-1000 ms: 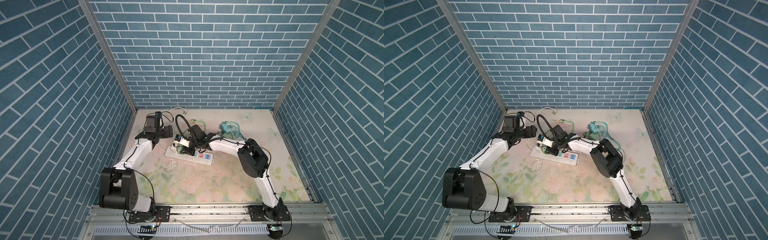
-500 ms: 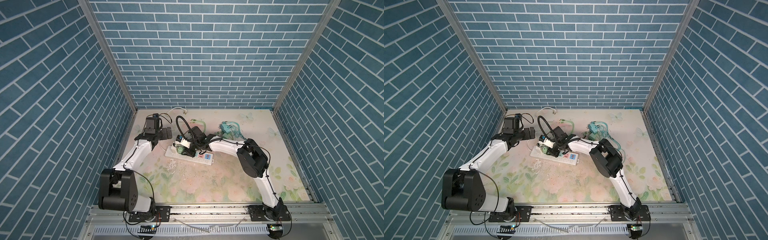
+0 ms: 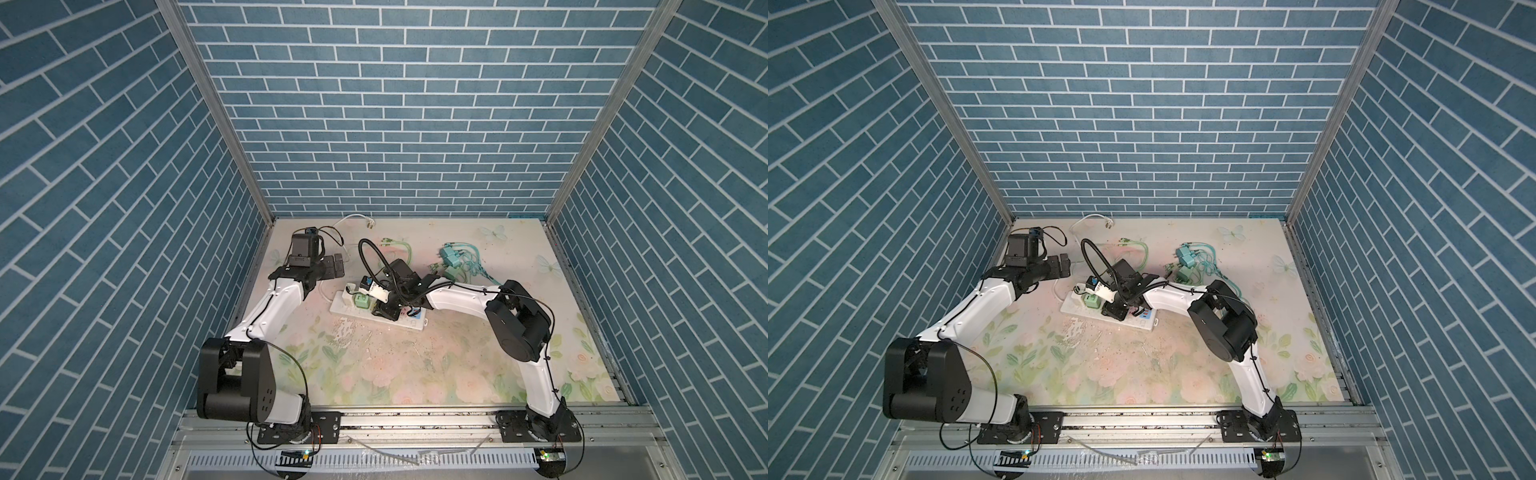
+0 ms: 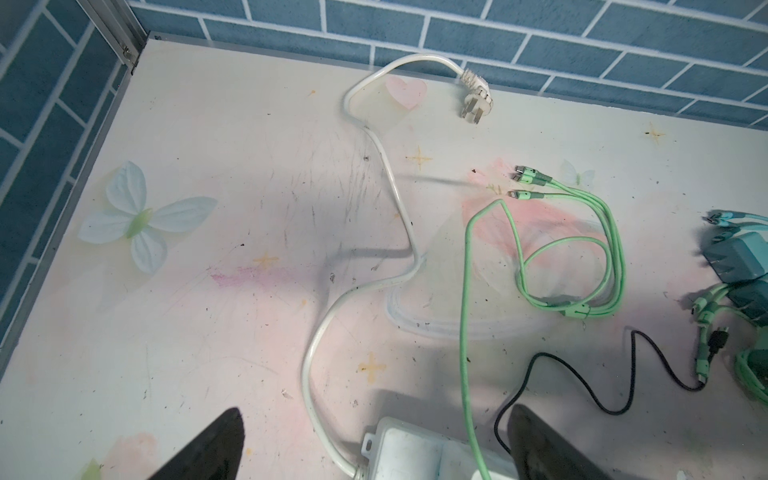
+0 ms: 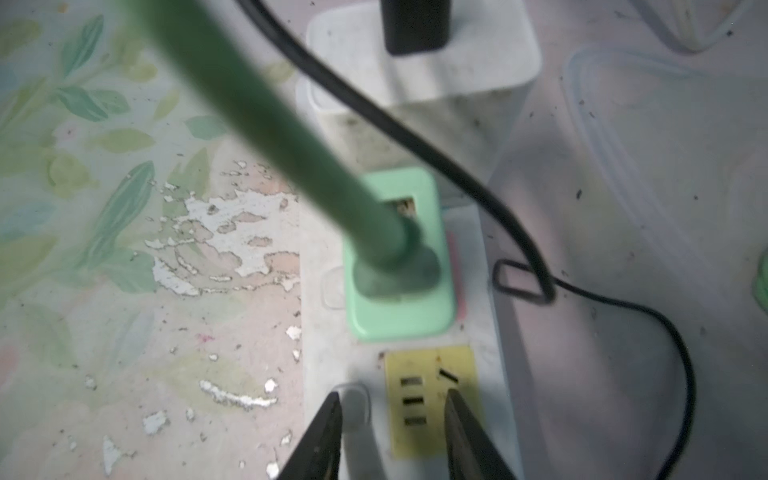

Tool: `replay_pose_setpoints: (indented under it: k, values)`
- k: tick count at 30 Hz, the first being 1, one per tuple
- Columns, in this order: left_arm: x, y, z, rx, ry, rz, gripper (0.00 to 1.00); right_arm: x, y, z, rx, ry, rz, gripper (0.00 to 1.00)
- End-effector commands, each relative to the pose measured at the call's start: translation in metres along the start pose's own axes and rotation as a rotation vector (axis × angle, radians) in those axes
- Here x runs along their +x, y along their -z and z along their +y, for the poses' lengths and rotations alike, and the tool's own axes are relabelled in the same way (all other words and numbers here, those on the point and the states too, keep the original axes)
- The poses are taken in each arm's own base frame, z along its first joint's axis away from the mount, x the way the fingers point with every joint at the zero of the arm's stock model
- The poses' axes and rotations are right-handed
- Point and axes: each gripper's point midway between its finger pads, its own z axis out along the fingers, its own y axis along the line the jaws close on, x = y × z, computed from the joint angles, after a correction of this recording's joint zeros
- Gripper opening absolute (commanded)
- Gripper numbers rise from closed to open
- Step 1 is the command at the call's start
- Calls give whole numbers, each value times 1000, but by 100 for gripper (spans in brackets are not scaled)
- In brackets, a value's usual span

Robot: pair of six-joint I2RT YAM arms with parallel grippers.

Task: Insert the plug
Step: 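Press the green charger's prongs into the pink socket with the right gripper, then open and lift the right gripper while the left gripper reaches toward the teal chargers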

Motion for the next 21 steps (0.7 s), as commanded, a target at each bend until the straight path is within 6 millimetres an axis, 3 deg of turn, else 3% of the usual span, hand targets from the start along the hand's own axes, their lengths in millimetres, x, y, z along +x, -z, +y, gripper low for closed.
replay_pose_setpoints:
  k: [1, 8, 13, 16, 21]
  values:
    - [-17, 17, 1, -7, 24, -35, 100, 21, 23, -15, 53, -57, 56, 41]
    - [-36, 38, -2, -8, 23, -26, 100, 28, 68, -45, 109, -157, -27, 41]
    - [-45, 43, -18, 10, -21, -20, 100, 34, 99, -66, 182, -225, -72, 41]
    - [-47, 40, -45, 20, -115, -5, 100, 45, 122, -95, 281, -339, -91, 41]
    - [-42, 27, -116, 81, -283, 23, 100, 81, 164, -145, 447, -633, -94, 40]
